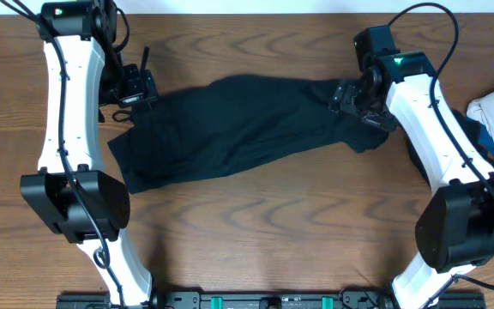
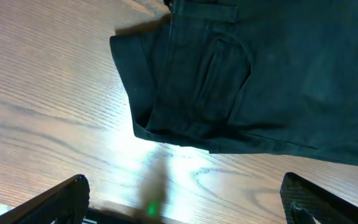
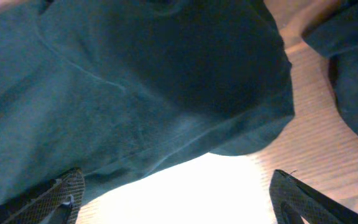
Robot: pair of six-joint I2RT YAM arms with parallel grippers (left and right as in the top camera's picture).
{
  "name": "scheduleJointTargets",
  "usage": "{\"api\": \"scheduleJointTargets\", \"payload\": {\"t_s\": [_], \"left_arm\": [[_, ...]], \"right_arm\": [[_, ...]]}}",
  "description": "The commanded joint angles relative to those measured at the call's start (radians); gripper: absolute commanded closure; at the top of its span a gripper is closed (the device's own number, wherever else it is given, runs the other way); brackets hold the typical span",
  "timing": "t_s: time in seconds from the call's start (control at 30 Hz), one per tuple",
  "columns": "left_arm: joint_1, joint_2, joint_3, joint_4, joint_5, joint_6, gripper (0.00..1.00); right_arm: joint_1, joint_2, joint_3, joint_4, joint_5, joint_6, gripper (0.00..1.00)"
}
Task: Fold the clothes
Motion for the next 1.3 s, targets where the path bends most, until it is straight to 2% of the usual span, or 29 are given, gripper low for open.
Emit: {"api": "scheduleJointTargets", "payload": {"t_s": [0.0, 0.1, 0.2, 0.4, 0.63, 0.77, 0.83, 0.97, 1.1, 1.2, 1.27], "left_arm": [[0.003, -0.003, 0.007, -0.049, 0.081, 0.011, 0.02], [-0.003, -0.003, 0.007, -0.037, 0.22, 0.067, 0.02], [-0.026, -0.003, 0.006, -0.038, 0.298, 0.117, 0.02], [-0.098, -0.003, -0.042, -0.017, 0.305, 0.145, 0.02], [-0.146, -0.003, -0.173, 0.119, 0.306, 0.127, 0.02], [-0.146, -0.003, -0.26, 0.194, 0.327, 0.122, 0.02], [-0.146, -0.003, -0.307, 0.235, 0.343, 0.127, 0.02], [-0.146, -0.003, -0.378, 0.298, 0.344, 0.127, 0.02], [-0.146, -0.003, -0.428, 0.351, 0.348, 0.126, 0.02], [-0.146, -0.003, -0.453, 0.384, 0.348, 0.126, 0.02], [-0.146, -0.003, -0.463, 0.403, 0.348, 0.129, 0.02]], "right_arm": [[-0.008, -0.059, 0.01, 0.039, -0.1, -0.082, 0.07], [-0.008, -0.071, 0.01, 0.082, -0.232, -0.117, 0.03], [-0.013, -0.069, 0.01, 0.06, -0.211, -0.12, 0.01], [-0.066, -0.068, 0.008, -0.066, -0.163, -0.112, 0.01], [-0.11, -0.068, -0.018, -0.115, -0.202, -0.126, 0.03], [-0.112, -0.068, -0.05, -0.114, -0.277, -0.18, 0.15], [-0.108, -0.068, -0.066, -0.112, -0.277, -0.243, 0.28], [-0.093, -0.068, -0.101, -0.109, -0.28, -0.383, 0.64], [-0.079, -0.068, -0.178, -0.054, -0.279, -0.423, 0.87], [-0.079, -0.068, -0.26, 0.053, -0.28, -0.423, 0.99], [-0.079, -0.068, -0.313, 0.133, -0.292, -0.422, 0.99]]}}
